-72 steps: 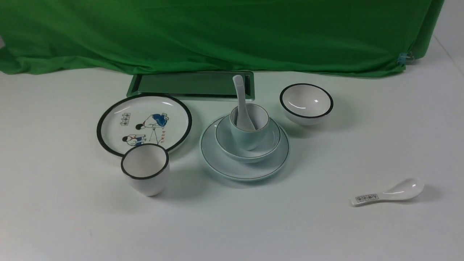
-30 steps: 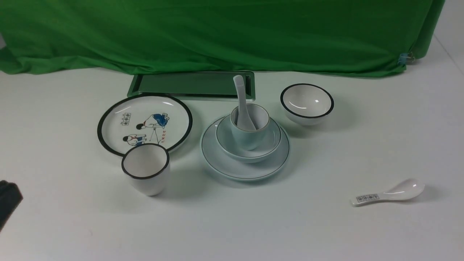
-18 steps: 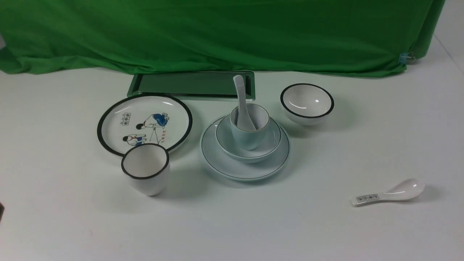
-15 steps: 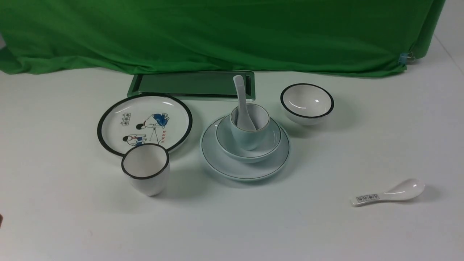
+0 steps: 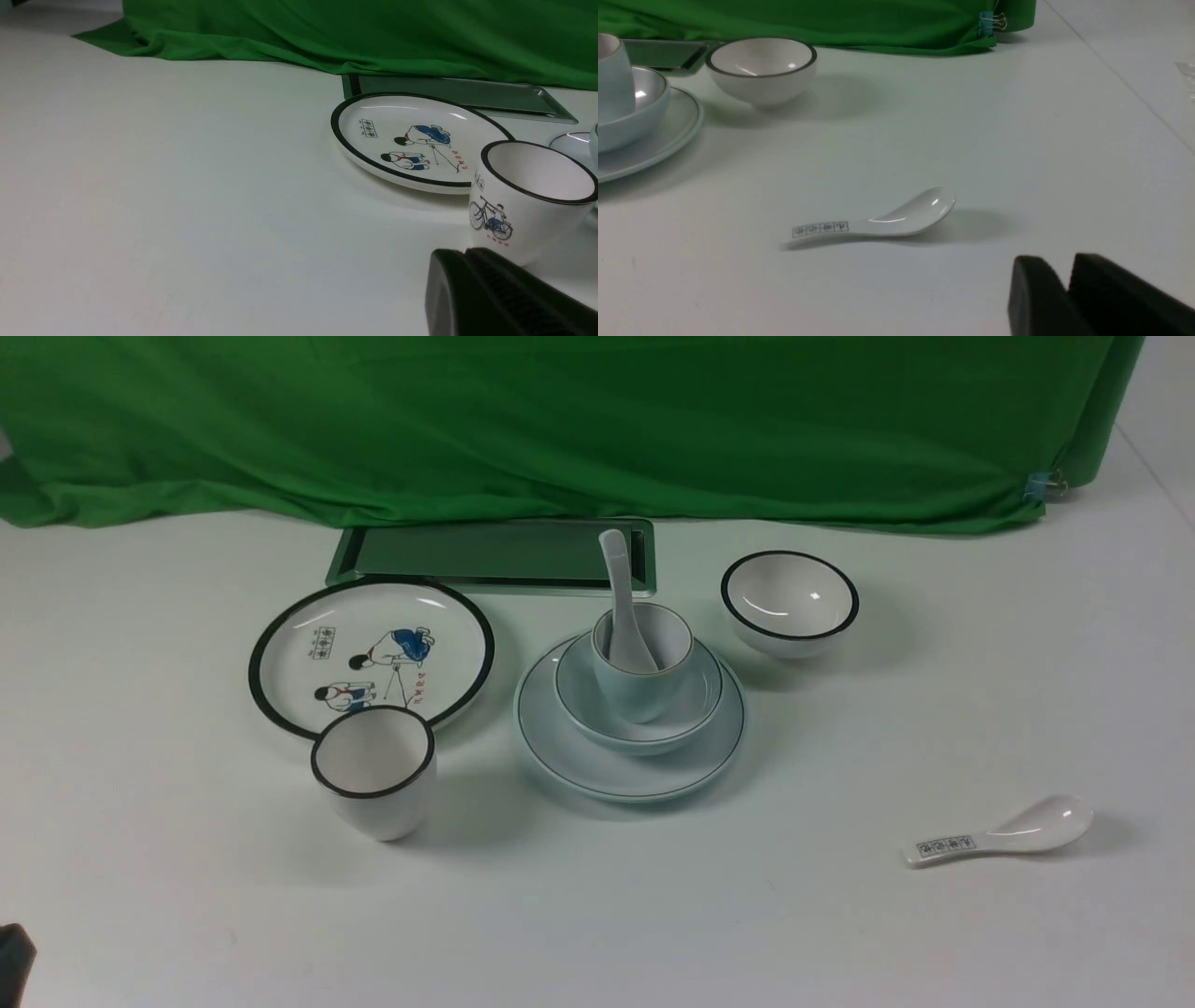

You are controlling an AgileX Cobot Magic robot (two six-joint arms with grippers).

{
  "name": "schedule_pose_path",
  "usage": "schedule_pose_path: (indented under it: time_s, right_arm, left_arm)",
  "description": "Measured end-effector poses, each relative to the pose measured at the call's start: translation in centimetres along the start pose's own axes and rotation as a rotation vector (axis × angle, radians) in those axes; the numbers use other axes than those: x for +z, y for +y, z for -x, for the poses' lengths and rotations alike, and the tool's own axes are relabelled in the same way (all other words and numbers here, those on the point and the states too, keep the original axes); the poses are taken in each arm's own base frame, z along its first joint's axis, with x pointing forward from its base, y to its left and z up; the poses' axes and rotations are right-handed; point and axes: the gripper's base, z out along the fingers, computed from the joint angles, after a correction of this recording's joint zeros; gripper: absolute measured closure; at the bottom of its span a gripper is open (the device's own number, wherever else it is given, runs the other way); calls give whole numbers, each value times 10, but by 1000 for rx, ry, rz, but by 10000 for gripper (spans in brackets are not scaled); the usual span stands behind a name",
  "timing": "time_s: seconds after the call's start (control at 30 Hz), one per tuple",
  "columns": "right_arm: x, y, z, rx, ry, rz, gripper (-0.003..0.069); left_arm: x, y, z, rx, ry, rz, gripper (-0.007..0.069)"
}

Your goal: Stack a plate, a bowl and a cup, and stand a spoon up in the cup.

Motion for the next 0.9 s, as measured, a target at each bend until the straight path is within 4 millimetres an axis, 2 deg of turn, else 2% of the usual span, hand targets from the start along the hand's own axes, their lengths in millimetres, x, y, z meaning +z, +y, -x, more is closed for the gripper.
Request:
schedule_pose_path:
  time_s: [0.9]
  right_arm:
    - [0, 0, 0, 0, 0, 0, 454]
  left_arm:
    - [0, 0, 0, 1, 0, 0, 656]
